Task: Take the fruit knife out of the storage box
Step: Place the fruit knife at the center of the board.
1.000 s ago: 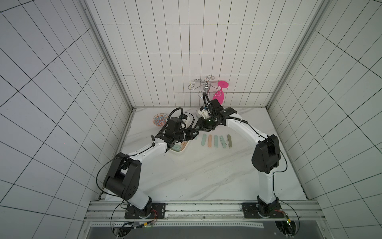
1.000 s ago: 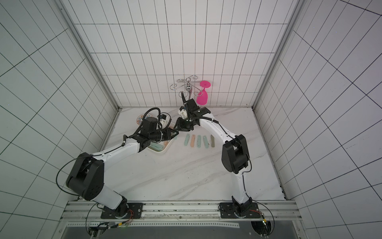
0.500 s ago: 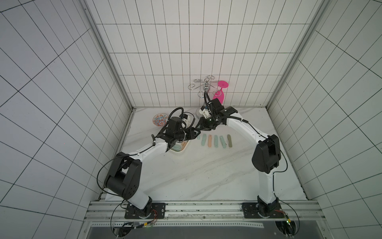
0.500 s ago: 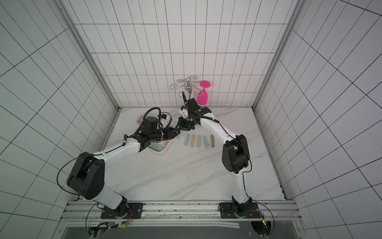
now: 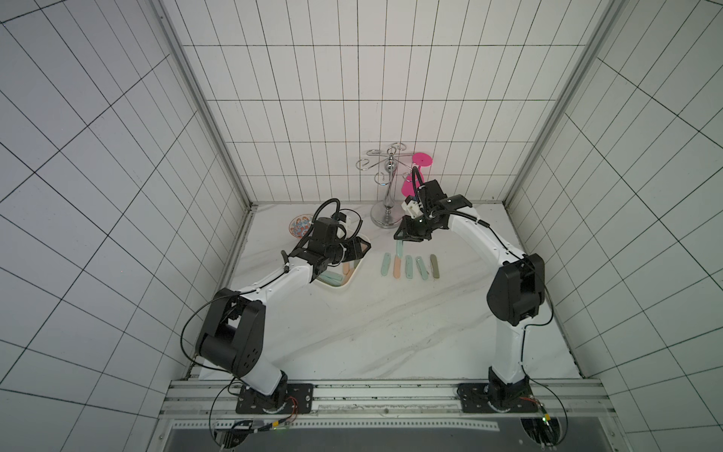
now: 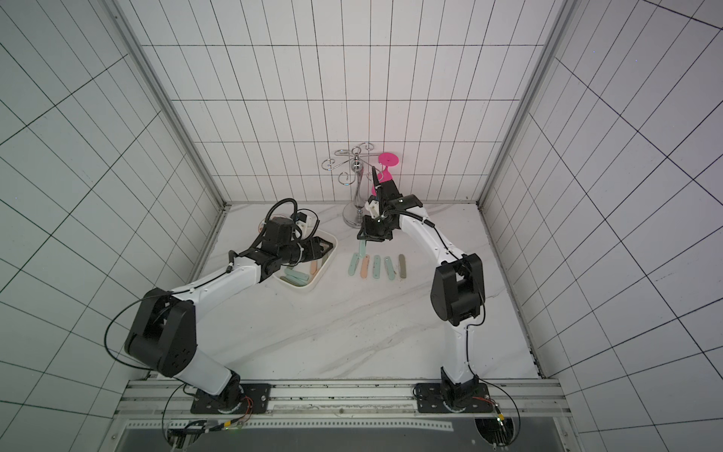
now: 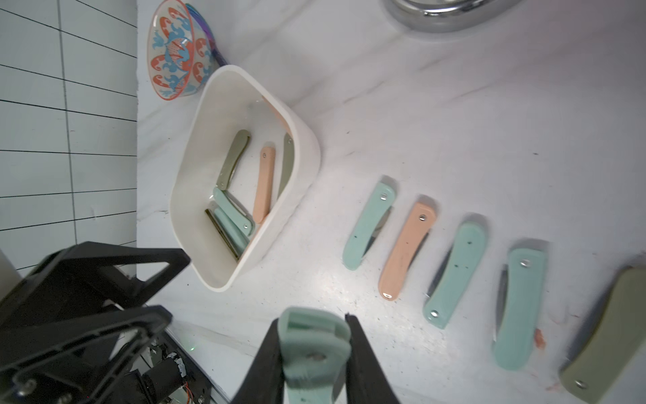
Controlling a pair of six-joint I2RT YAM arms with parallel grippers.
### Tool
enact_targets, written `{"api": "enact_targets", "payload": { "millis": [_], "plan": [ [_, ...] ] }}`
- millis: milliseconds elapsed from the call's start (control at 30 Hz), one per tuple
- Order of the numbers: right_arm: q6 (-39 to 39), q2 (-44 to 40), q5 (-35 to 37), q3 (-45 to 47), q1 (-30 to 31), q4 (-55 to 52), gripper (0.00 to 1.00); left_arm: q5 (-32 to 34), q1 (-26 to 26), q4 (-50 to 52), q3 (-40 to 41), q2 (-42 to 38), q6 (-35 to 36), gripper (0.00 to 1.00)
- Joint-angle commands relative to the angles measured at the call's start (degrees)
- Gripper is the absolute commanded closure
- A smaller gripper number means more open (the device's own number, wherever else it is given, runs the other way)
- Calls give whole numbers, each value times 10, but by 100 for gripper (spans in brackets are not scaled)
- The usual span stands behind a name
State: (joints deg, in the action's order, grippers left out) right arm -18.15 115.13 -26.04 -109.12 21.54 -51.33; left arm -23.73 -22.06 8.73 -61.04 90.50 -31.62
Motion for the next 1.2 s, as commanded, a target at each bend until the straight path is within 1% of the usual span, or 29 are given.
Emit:
{"api": "enact_targets", "payload": {
  "millis": [0,300,533,633,833,1067,1167],
  "plan": [
    [40,3,58,10,-19,-63,100,17,11,24,-23,-9,18,49],
    [60,41,196,29,-81,-84,100,11,12,34,-28,3,31,49],
    [82,78,276,36,-100,-99,100,10,12,32,-31,12,35,49],
    [94,90,321,36,-103,-102,100,8,12,32,-30,15,34,49],
    [112,126,331,23,-111,-104,100,11,12,35,-31,19,34,49],
    [109,155,299,23,-120,-103,100,14,12,42,-34,23,36,49],
    [106,162,298,23,-120,-102,100,15,12,46,-39,27,38,49]
  ]
}}
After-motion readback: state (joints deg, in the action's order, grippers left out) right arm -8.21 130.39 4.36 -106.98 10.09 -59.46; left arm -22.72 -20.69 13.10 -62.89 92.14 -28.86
